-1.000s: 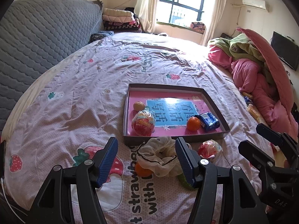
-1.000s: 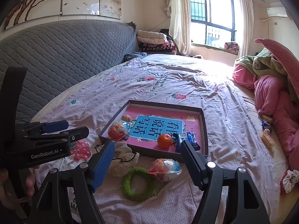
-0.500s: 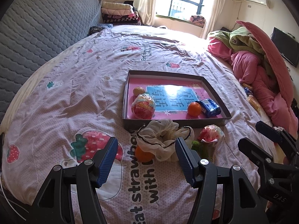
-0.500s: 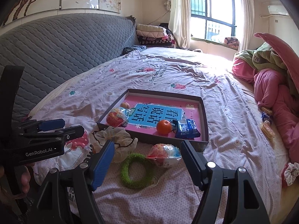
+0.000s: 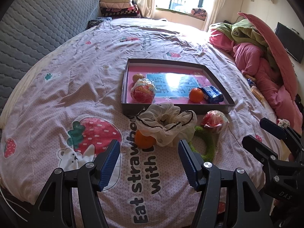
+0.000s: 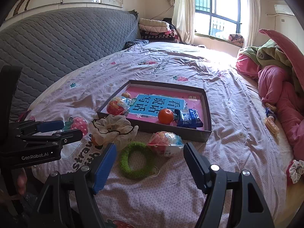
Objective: Organize objects
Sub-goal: 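Withdraw both open tools from the tray back toward the remaining items, then move left tool toward the white scrunchie while right tool moves toward the clear candy bag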
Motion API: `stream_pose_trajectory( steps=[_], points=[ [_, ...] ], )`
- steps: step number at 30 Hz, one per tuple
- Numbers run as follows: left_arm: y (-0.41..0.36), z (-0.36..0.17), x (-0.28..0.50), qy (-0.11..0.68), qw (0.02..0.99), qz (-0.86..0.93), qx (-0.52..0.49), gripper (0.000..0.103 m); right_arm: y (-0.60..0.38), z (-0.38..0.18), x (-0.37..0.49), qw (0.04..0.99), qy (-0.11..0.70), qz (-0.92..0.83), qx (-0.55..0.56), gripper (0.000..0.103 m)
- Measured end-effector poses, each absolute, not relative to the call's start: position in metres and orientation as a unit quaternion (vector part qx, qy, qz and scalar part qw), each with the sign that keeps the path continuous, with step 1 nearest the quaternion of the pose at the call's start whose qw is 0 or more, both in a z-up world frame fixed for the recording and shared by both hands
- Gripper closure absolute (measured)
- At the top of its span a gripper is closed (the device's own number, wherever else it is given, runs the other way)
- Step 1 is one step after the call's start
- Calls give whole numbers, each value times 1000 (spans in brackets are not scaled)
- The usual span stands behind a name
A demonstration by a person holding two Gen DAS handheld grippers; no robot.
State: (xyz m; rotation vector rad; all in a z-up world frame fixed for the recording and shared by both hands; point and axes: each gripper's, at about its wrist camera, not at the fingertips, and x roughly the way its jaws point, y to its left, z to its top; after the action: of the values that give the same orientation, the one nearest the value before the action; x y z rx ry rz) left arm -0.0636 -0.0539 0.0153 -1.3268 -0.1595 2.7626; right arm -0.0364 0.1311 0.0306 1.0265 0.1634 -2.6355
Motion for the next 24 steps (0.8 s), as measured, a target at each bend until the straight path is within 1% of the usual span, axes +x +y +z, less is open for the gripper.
stream_pose_trajectory(
  steps=[24],
  points=[
    [-45, -18, -58, -47, 46, 883, -465, 38, 134, 3, -32, 151, 61, -908, 385, 31]
  ],
)
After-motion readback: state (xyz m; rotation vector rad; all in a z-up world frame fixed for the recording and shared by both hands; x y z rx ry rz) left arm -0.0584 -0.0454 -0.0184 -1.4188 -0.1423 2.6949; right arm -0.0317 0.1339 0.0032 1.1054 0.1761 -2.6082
